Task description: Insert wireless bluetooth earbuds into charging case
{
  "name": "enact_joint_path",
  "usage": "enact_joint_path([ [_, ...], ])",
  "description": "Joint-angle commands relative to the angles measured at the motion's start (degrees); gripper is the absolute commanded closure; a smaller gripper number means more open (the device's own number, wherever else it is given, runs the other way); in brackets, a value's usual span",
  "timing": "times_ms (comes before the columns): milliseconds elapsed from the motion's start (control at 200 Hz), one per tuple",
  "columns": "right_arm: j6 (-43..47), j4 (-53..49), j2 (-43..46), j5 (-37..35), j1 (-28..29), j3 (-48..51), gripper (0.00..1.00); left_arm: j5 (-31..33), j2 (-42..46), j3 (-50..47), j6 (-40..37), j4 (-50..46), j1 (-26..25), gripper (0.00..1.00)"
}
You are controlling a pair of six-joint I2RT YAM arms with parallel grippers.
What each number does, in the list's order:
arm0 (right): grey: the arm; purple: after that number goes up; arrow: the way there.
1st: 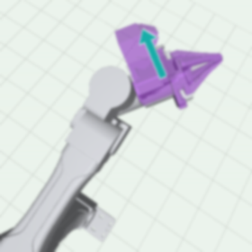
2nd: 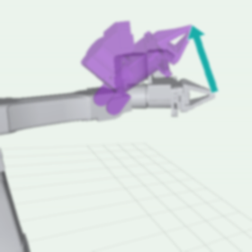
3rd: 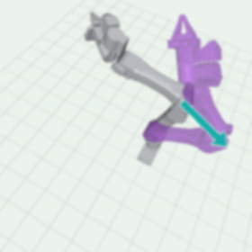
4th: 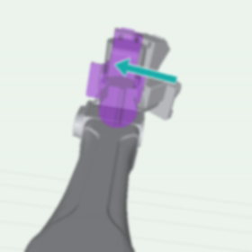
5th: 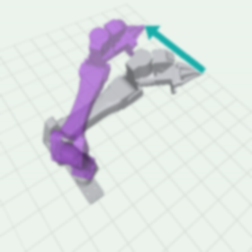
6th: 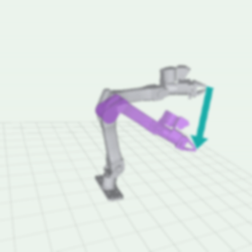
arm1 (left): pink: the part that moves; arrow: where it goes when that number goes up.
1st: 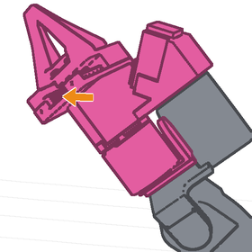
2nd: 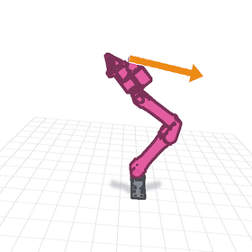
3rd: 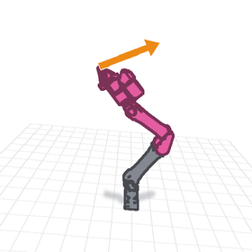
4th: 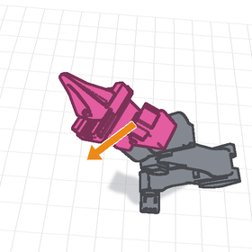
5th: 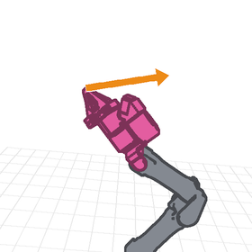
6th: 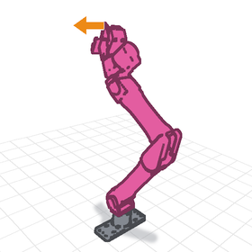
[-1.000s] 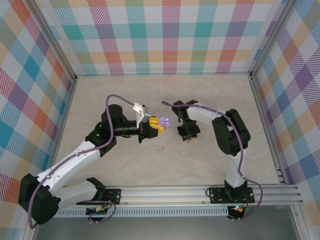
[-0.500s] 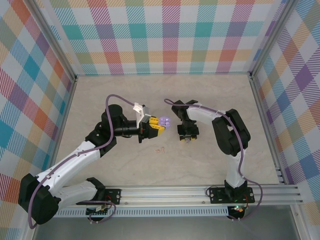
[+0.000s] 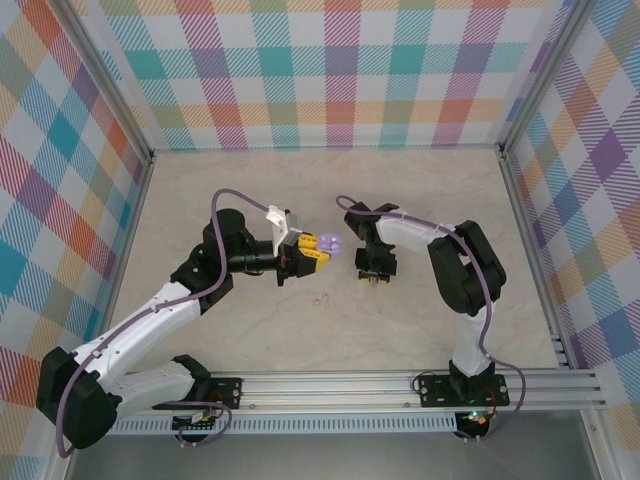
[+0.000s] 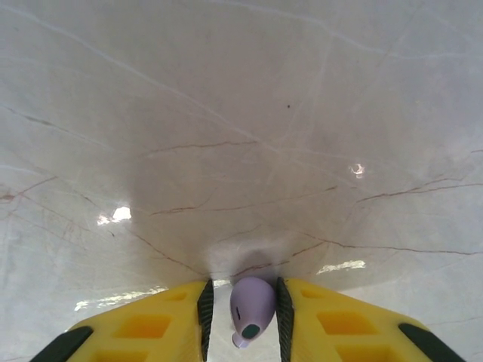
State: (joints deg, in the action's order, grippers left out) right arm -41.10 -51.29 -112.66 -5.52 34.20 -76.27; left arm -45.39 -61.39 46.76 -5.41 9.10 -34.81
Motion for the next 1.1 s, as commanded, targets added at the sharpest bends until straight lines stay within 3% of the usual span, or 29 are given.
enact_joint_path([
  [0, -1.5, 2.5, -0.7, -0.2, 0.4, 0.8, 0.7, -0.2, 0.5, 0.7, -0.4, 1.4, -0.3, 0.89],
  [275, 9.9, 2.2, -3.1, -0.6, 0.6, -2.4, 0.8, 0.1, 1.2, 0.4, -0.4, 1.2, -0.3, 0.89],
  [580, 25.4, 3.0, -3.0, 3.0, 1.4, -2.6, 0.78, 0.2, 1.1, 0.3, -0.4, 1.5, -0.3, 0.89],
  [800, 19.2, 2.3, -2.9, 1.4, 1.4, -2.8, 0.68, 0.3, 1.3, 0.3, -0.2, 1.4, -0.3, 0.89],
  [1095, 4.5, 1.0, -3.1, 1.6, 1.4, -2.8, 0.67, 0.1, 0.8, 0.9, -0.3, 1.4, -0.3, 0.89],
])
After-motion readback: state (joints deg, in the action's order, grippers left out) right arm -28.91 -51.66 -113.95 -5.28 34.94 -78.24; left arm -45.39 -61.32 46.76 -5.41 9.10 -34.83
